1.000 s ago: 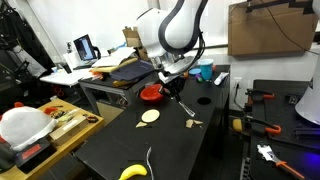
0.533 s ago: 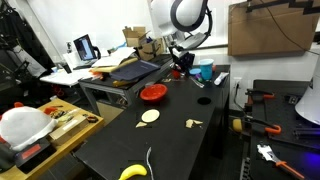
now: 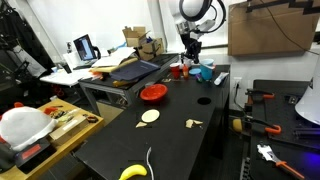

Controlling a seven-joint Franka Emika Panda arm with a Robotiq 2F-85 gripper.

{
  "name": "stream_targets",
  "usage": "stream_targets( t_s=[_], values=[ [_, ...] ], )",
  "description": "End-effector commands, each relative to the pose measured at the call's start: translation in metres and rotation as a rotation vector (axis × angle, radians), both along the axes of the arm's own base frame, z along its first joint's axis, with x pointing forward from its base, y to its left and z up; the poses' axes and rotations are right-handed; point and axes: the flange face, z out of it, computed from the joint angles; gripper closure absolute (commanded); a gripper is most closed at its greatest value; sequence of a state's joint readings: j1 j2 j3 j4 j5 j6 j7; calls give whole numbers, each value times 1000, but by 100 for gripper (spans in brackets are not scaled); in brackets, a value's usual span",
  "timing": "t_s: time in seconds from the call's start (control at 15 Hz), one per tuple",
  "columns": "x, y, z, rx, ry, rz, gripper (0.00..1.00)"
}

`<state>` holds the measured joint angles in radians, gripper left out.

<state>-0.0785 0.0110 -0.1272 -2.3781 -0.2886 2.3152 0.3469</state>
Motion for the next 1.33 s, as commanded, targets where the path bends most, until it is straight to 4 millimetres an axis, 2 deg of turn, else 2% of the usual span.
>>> stream_targets(
  t_s=[0.0,0.27,0.47,0.8,1.07,1.13,1.2,1.27],
  values=[
    [-3,-36,5,45,48,137,98],
    [5,-67,0,85,81,264,98],
    [19,-78,-8,94,100,330,98],
    [49,-82,-29,67,124,404,98],
    [77,-83,-40,44,113,386,98],
    [61,-81,-40,59,116,387,98],
    [65,-82,-42,57,117,388,93],
    [64,-82,-45,59,122,388,93]
  ],
)
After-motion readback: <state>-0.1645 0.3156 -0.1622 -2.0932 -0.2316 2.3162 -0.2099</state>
